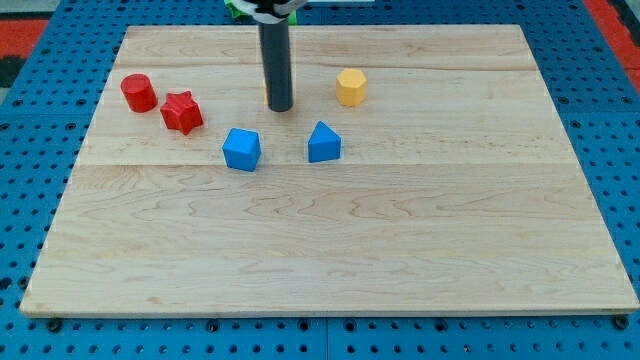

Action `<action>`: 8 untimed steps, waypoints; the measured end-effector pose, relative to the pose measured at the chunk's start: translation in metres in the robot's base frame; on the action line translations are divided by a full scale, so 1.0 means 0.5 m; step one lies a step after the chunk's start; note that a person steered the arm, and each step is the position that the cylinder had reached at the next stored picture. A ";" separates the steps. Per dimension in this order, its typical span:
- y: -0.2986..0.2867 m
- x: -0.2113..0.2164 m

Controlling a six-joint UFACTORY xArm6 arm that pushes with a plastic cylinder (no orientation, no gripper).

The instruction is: Move the red star a bit up

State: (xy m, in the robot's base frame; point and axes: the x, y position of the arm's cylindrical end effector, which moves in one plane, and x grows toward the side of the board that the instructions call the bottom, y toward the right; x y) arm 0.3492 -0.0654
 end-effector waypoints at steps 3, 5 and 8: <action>-0.167 0.042; -0.155 0.035; -0.290 0.075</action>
State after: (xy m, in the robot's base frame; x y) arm 0.3865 -0.2104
